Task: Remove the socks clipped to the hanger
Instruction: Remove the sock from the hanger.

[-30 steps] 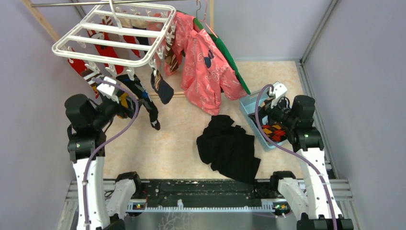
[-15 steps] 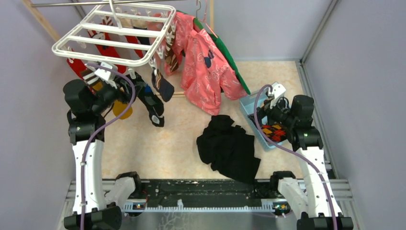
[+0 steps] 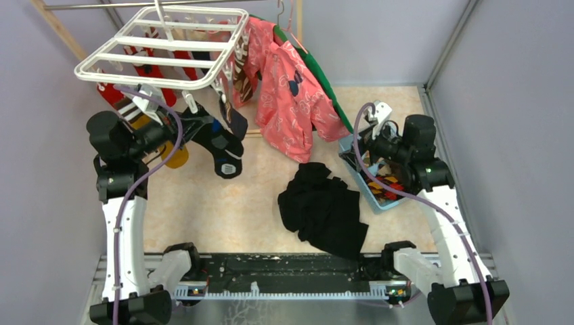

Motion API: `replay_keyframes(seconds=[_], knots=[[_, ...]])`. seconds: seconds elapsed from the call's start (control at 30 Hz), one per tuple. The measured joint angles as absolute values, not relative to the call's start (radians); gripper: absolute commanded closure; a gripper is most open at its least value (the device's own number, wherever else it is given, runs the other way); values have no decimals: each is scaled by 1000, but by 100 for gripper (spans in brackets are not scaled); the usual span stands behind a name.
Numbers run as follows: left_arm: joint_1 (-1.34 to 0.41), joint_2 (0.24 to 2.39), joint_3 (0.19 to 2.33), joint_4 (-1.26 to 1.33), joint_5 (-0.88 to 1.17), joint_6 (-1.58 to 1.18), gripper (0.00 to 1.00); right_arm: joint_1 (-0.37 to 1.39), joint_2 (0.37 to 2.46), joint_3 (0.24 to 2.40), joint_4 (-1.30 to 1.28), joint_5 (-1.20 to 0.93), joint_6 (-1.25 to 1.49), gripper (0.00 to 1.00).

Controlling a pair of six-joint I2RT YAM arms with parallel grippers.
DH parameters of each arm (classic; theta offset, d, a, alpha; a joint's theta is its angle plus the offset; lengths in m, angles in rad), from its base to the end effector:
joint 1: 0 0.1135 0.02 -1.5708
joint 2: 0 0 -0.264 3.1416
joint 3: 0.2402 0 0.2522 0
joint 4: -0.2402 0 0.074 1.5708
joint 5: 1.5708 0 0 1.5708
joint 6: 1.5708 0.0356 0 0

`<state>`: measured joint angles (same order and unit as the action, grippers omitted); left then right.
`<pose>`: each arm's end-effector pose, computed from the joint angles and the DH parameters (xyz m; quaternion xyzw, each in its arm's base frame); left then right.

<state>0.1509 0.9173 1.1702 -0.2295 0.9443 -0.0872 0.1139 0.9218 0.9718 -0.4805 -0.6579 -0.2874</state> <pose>0.1788 -0.0020 0.4447 0.2491 0.6566 -0.2974 0.6469 0.1912 0.0438 0.3534 -0.3296 0.7459 0.2267 0.5325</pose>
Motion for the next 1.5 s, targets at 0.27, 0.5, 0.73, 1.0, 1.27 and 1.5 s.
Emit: replay_keyframes(seconds=[0.27,0.5,0.73,1.0,1.27,1.5], knots=[[45,989,1225,-216,977,-163,100,273,1077,1172,-382,-680,-189,3],[-130,1078,1317,-250,958,-127,99,554,1258,1352,-323,-664,-179,8],[-199,1108,1316,-231,962,-133,93,652,1442,1504,-257,-709,-109,13],[-201,1090,1225,-119,978,-244,89,692,1565,1572,-200,-762,-13,22],[-201,1067,1194,-43,977,-340,69,731,1613,1572,-160,-826,50,80],[-200,1047,1178,-25,943,-374,36,734,1615,1572,-107,-876,118,100]])
